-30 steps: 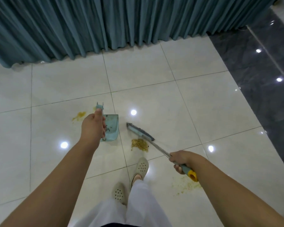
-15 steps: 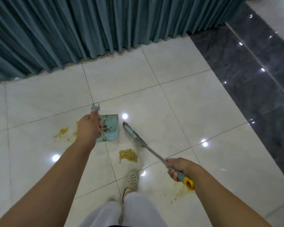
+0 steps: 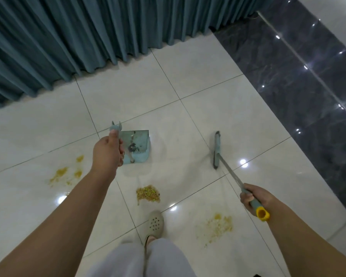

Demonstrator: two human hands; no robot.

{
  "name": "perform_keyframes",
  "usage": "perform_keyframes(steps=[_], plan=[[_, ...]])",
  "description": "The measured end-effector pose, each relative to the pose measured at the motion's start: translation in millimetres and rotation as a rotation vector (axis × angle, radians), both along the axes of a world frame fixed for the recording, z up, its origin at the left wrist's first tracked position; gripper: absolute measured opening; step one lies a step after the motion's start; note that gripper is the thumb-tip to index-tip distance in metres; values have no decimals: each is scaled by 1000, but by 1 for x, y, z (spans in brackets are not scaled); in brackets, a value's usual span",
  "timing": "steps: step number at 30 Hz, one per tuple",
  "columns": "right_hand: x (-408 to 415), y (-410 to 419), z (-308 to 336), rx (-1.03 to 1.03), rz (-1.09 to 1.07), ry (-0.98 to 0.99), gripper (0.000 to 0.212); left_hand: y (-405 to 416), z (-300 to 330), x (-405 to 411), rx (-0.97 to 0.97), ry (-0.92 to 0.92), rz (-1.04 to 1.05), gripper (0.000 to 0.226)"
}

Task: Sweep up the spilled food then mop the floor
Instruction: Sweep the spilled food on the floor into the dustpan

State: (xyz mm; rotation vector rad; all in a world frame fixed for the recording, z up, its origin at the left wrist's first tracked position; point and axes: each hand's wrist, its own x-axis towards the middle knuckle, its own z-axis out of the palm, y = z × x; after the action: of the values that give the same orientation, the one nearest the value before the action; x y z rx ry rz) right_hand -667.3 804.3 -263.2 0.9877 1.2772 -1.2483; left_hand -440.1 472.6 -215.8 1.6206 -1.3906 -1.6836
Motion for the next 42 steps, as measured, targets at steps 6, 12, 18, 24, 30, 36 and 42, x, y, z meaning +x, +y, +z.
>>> perform_keyframes(steps=[6, 12, 18, 24, 30, 36, 42], plan=[[-19, -8, -18, 164, 43, 117, 22, -9, -2, -11, -13, -39, -35, 43], [4, -54, -37, 173, 143, 116, 15, -39, 2, 6, -24, -56, -60, 44], [72, -127, -41, 194, 253, 121, 16, -91, 0, 42, -20, -69, -91, 43], [151, -201, -44, 258, 357, 147, 11, -157, -7, 100, 11, -56, -105, 40], [235, -278, -64, 269, 626, 209, 20, -230, -3, 178, 27, -53, -92, 40], [302, -323, -86, 291, 858, 306, 59, -273, -10, 229, 18, -53, -103, 43], [350, -325, -68, 309, 1038, 291, 64, -275, -14, 246, 45, -40, -120, 42]])
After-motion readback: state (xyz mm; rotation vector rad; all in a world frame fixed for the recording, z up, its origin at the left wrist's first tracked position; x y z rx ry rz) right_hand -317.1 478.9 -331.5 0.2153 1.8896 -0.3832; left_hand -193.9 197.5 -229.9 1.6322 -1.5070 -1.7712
